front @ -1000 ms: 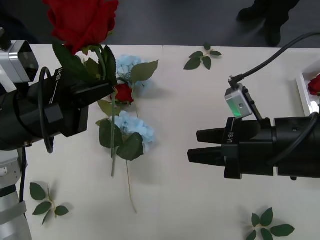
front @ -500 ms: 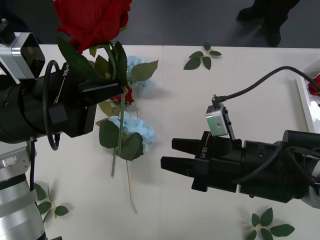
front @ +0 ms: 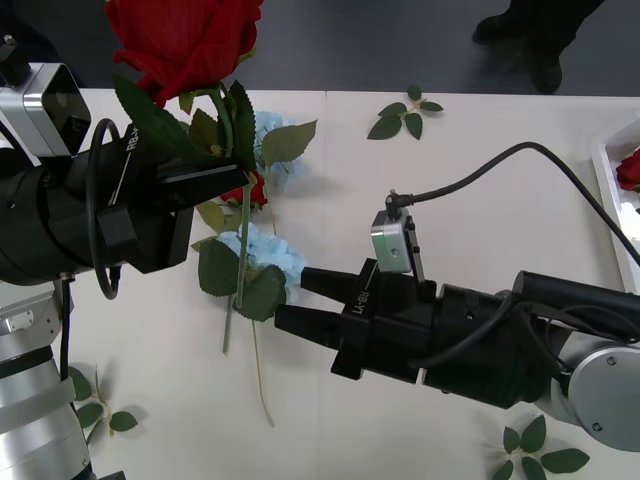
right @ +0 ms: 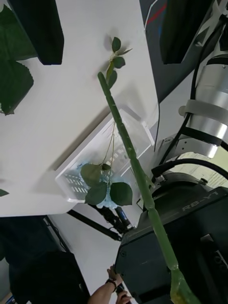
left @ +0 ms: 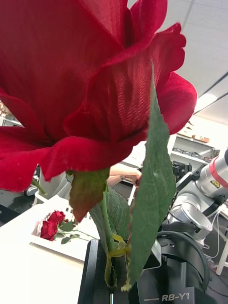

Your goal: Put the red flowers into the right box and the blue flowers into the left box

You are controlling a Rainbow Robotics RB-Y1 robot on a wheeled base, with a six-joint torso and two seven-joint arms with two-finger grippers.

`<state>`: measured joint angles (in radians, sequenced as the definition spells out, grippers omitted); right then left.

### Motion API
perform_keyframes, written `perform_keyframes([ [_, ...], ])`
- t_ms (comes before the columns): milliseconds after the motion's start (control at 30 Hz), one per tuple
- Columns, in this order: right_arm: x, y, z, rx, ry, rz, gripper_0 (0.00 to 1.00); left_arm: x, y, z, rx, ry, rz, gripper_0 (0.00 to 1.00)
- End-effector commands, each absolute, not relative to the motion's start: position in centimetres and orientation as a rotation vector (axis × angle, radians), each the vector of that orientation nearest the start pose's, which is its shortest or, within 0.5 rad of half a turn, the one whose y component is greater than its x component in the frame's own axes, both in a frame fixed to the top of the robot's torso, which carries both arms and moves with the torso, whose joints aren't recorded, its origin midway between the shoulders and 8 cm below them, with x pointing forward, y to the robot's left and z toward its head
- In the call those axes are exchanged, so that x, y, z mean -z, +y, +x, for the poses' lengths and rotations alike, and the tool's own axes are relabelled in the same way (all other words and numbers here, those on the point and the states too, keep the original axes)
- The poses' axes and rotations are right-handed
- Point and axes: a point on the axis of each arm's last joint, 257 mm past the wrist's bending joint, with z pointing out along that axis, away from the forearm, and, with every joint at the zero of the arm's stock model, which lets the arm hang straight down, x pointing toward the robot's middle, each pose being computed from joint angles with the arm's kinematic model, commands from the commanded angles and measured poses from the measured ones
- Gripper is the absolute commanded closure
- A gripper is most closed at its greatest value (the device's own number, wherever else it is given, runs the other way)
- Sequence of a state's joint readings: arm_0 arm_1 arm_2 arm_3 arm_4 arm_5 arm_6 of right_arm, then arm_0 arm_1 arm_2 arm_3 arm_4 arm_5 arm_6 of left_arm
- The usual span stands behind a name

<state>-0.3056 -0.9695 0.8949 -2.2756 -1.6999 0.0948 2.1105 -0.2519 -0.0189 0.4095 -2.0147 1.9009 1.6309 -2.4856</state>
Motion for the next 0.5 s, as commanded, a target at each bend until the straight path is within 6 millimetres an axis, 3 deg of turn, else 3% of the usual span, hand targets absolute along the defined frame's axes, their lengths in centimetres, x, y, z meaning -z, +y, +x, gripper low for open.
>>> perform_keyframes([
  [33,10.8,5.5,30.4,-1.168,1.539,-0.784,0.41,-3.7,5.4,30.7,1.167,0.868,1.027,1.00],
  [500,10.9,9.2,31.9,-1.183,1.500,-0.804,0.41,-3.7,5.4,30.7,1.167,0.868,1.027,1.00],
])
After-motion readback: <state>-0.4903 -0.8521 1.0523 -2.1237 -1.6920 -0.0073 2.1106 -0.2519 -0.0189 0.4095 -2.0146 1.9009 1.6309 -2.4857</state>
